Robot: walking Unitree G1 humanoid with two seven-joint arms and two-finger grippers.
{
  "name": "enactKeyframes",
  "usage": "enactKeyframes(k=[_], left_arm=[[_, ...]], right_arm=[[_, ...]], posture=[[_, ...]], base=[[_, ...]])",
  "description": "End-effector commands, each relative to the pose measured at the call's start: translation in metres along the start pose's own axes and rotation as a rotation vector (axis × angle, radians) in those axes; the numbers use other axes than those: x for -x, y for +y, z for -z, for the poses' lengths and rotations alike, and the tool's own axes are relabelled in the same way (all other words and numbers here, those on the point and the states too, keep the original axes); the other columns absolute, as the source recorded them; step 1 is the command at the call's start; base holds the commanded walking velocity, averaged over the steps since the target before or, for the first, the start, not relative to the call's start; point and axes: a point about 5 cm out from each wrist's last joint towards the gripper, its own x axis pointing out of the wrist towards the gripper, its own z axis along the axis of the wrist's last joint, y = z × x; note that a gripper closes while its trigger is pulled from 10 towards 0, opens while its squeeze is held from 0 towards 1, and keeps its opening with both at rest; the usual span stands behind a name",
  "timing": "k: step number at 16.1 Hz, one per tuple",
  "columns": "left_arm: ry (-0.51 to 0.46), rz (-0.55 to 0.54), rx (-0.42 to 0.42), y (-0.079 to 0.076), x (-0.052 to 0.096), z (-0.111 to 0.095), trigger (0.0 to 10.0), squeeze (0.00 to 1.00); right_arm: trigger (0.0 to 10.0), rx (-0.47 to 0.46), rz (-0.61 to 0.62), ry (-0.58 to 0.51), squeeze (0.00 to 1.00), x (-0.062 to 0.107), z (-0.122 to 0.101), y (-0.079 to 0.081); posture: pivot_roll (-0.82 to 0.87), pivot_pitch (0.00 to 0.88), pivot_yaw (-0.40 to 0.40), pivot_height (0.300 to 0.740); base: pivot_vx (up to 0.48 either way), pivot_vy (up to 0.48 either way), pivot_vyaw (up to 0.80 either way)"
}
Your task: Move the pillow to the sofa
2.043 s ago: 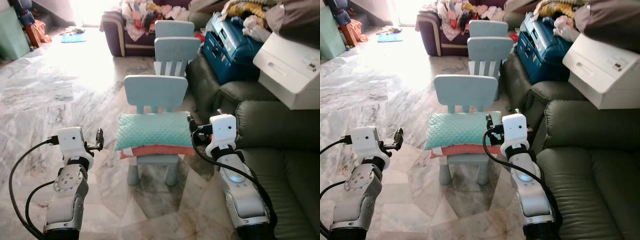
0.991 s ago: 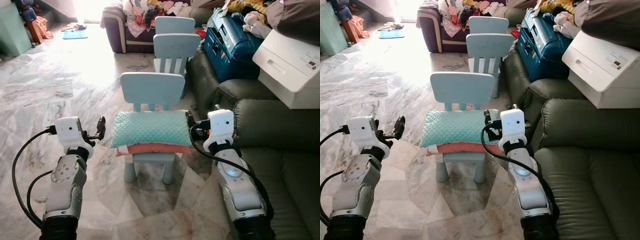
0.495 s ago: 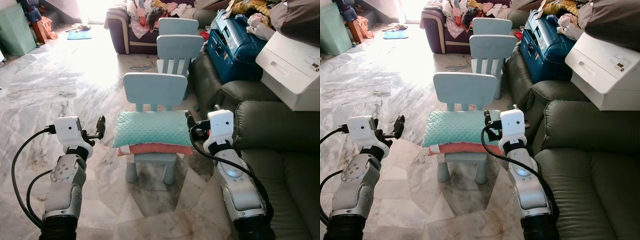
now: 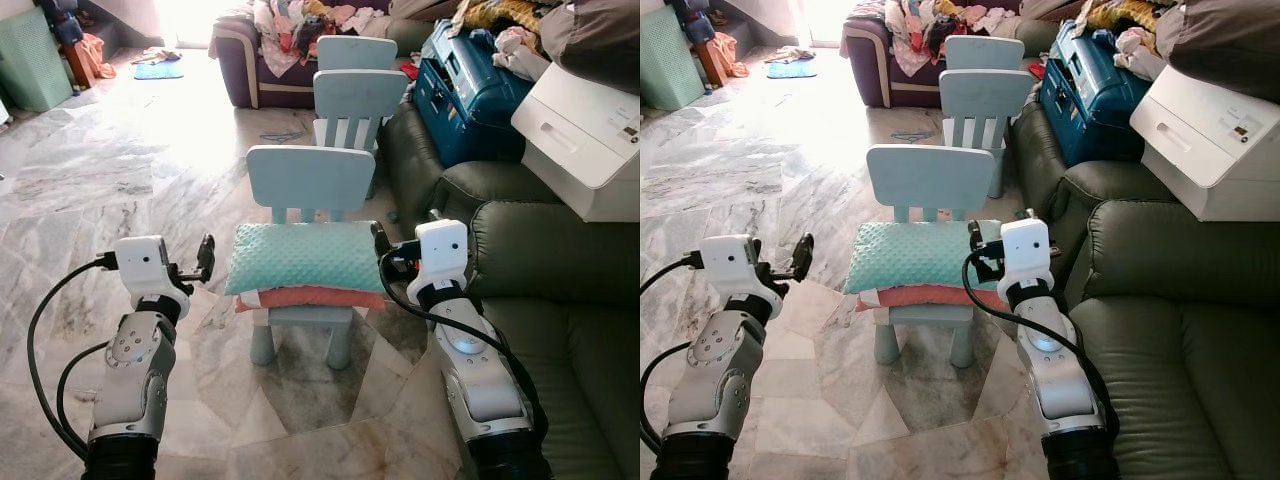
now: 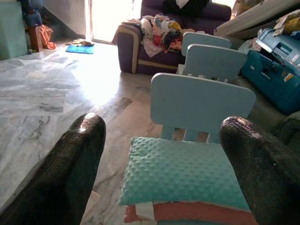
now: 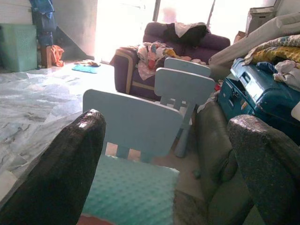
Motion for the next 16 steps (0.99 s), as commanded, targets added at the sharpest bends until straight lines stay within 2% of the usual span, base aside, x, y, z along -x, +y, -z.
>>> enactKeyframes(k=[1,3,6,8,12,16], left_arm=[[0.030,0.012,-0.011,-0.003,0.001,0.007,10.0,0.00],[0.056,0.026,-0.016,-0.003,0.003,0.014,10.0,0.00],[0.097,0.028,-0.044,0.001,0.017,0.033,10.0,0.00],[0.109,0.036,-0.057,0.002,0.021,0.037,10.0,0.00],[0.089,0.058,-0.091,0.000,0.019,0.035,10.0,0.00],[0.044,0.077,-0.047,-0.001,0.016,0.025,10.0,0.00]], right_arm=[[10.0,-0.005,0.006,0.003,0.00,0.000,0.000,-0.002],[10.0,-0.011,0.001,0.020,0.00,0.002,0.004,-0.002],[10.0,-0.021,0.005,0.056,0.00,0.008,0.012,-0.004],[10.0,-0.026,0.009,0.069,0.00,0.009,0.015,-0.007],[10.0,-0.026,0.002,0.071,0.00,0.010,0.015,-0.005],[10.0,-0.023,-0.009,0.071,0.00,0.013,0.016,-0.005]], posture=[[-0.01,0.019,-0.043,0.740],[-0.01,0.019,-0.044,0.740],[-0.01,0.021,-0.045,0.740],[-0.01,0.021,-0.045,0.740],[-0.02,0.023,-0.044,0.740],[-0.02,0.031,-0.044,0.740]], base=[[0.000,0.000,0.00],[0.000,0.000,0.00],[0.000,0.000,0.00],[0.000,0.000,0.00],[0.000,0.000,0.00],[0.257,0.000,0.00]])
